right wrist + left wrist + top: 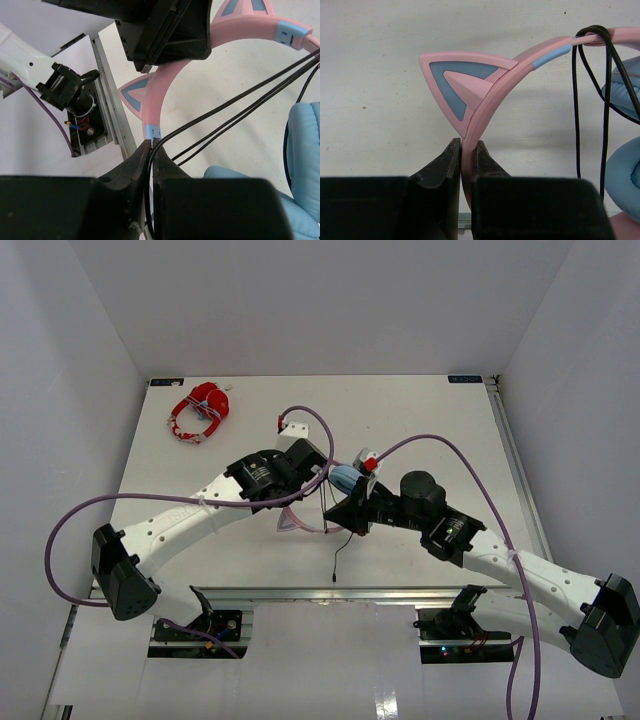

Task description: Wrap the headphones

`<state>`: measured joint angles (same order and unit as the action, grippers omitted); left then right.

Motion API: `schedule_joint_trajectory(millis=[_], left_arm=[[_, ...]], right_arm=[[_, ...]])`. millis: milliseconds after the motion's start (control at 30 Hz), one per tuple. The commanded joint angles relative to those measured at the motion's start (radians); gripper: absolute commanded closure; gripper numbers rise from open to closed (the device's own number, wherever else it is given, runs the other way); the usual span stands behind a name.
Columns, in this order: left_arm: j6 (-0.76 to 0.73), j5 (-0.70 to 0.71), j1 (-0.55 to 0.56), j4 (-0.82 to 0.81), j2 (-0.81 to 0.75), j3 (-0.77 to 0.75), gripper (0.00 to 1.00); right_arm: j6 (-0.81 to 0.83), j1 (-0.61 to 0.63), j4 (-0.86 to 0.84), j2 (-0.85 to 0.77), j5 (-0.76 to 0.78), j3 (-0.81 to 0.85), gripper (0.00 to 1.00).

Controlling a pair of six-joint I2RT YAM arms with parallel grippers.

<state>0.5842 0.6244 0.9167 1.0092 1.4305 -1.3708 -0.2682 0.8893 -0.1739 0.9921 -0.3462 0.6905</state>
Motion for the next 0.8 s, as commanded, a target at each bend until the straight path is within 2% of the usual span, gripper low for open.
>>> schedule_joint_trajectory(millis=[0, 267, 767], left_arm=[[0.064, 0.061, -0.016, -0.066, -0.086, -0.047, 1.00], [0.110, 0.096, -0.018, -0.062, -0.118, -0.056, 1.00], [0.147, 0.089, -0.018, -0.089, -0.191, -0.063, 1.00]], right_arm=[[-0.037, 0.023, -0.109, -0.053, 0.030, -0.036, 0.90], [-0.048, 0.058, -0.149, -0.072, 0.079, -0.095, 0.90], [-0.037, 0.155, -0.251, -0.075, 0.265, -0.206, 0.88]])
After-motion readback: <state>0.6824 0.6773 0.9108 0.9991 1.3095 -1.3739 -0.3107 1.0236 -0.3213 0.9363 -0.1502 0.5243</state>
